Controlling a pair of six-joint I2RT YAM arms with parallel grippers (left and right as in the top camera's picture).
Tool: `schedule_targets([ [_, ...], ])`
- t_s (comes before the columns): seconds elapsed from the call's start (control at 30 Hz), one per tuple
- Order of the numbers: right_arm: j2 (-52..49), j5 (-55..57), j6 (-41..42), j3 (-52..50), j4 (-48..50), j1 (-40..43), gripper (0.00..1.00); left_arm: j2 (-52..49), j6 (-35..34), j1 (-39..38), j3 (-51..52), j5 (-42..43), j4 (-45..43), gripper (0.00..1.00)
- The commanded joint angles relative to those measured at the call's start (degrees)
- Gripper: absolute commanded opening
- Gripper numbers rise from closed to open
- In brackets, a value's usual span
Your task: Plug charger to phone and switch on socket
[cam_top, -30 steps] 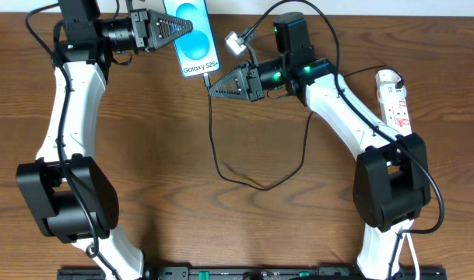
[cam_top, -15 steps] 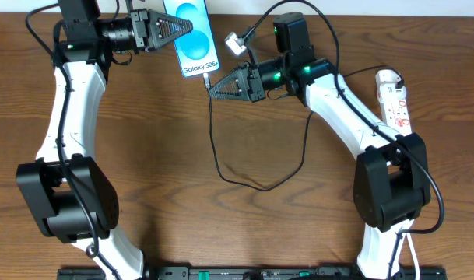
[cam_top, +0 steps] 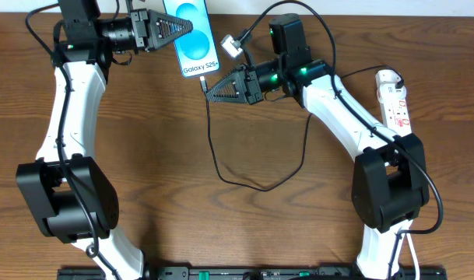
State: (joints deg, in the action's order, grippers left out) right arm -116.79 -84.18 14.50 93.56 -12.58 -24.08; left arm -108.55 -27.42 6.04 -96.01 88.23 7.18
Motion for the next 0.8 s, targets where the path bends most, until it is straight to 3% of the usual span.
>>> schedule_targets([
  [0.0, -0.5, -0.8, 0.1, -0.2, -0.1, 0.1, 0.01, 1.9, -0.9, 0.1, -0.5, 1.9, -0.4, 0.07],
  [0.77, -0.5, -0.4, 0.5, -0.2, 1.4, 0.3, 0.01, 1.9, -1.5, 0.1, -0.5, 1.9, -0.2, 0.07],
])
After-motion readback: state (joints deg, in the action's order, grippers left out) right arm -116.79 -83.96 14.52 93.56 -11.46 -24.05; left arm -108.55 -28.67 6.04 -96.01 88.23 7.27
